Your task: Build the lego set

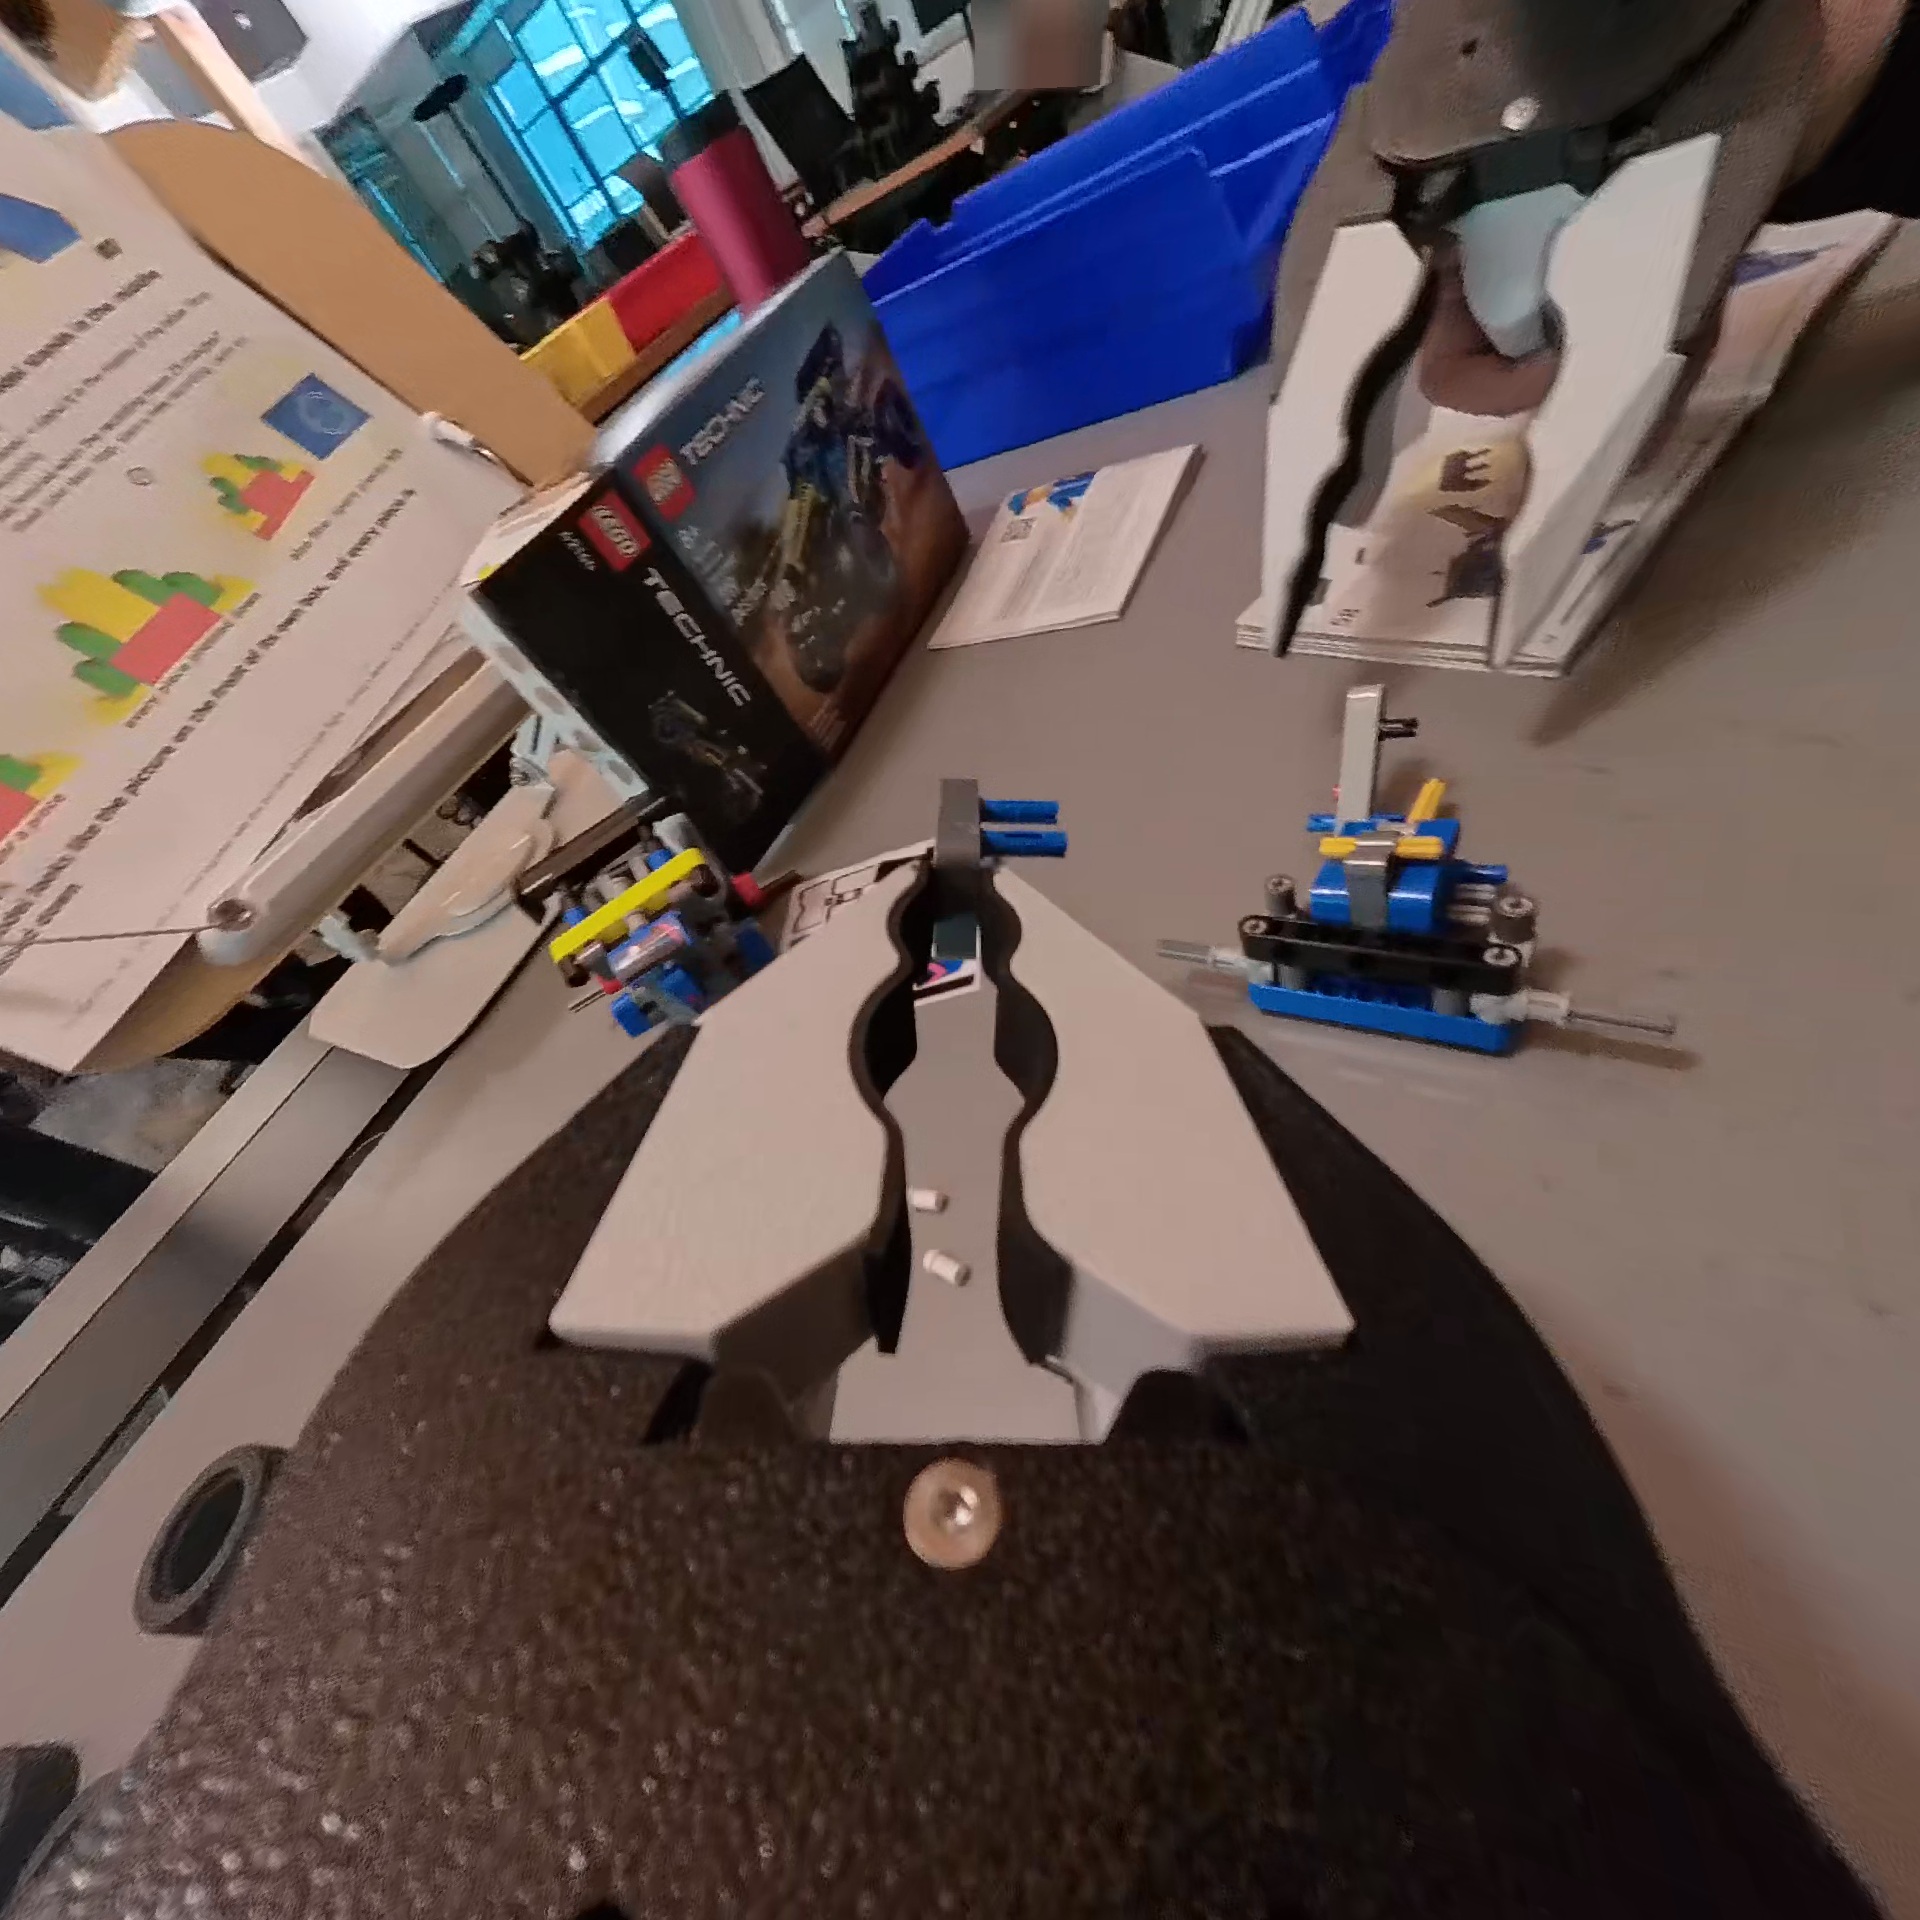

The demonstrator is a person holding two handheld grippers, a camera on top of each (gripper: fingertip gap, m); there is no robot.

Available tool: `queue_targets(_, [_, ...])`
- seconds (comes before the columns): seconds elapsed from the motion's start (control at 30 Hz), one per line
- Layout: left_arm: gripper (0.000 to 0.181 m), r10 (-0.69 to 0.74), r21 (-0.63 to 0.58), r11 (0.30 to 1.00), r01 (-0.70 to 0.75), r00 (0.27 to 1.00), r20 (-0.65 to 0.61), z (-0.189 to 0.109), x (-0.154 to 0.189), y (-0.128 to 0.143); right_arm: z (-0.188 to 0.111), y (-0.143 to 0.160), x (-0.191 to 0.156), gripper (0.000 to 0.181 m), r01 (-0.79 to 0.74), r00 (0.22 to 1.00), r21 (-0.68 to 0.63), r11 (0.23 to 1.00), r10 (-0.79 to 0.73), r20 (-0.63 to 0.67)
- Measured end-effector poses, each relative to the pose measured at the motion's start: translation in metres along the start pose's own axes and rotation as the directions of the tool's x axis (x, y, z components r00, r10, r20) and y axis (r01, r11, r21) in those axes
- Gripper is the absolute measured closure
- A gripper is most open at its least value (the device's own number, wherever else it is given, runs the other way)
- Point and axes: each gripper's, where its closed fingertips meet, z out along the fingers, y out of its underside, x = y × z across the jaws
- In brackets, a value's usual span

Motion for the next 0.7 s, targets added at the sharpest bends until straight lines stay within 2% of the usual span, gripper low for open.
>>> queue_targets(0.1, [0.176,0.005,-0.009,1.0,-0.006,0.999,-0.039,0.001,0.009,0.0,-0.025,0.006,0.031,0.14,0.028,0.983,0.041,0.999,-0.02,-0.181])
queue_targets(0.2, [0.176,0.009,0.01,1.0,-0.009,0.999,-0.045,-0.002,0.012,-0.004,-0.064,0.001,0.056,0.143,0.026,0.941,0.158,0.987,0.03,-0.337])
queue_targets(0.27, [0.176,0.012,0.027,1.0,-0.01,0.998,-0.054,-0.004,0.014,-0.008,-0.085,-0.006,0.061,0.143,0.018,0.929,0.26,0.965,0.081,-0.362])
queue_targets(0.33, [0.176,0.006,0.044,0.999,-0.003,0.998,-0.069,-0.004,0.017,-0.01,-0.09,-0.008,0.059,0.142,-0.015,0.937,0.317,0.948,0.123,-0.325])
queue_targets(0.43, [0.176,-0.014,0.048,0.999,0.019,0.996,-0.091,-0.003,0.021,-0.01,-0.084,-0.002,0.064,0.144,-0.015,0.924,0.26,0.965,0.113,-0.366])
queue_targets(0.57, [0.176,-0.015,0.046,0.999,0.02,0.995,-0.097,-0.002,0.023,-0.01,-0.083,0.025,0.071,0.145,-0.029,0.898,0.081,0.996,0.062,-0.436])
queue_targets(0.7, [0.176,0.006,0.026,1.0,-0.004,0.997,-0.082,-0.001,0.022,-0.006,-0.105,0.037,0.091,0.158,-0.1,0.828,0.122,0.987,0.151,-0.54])
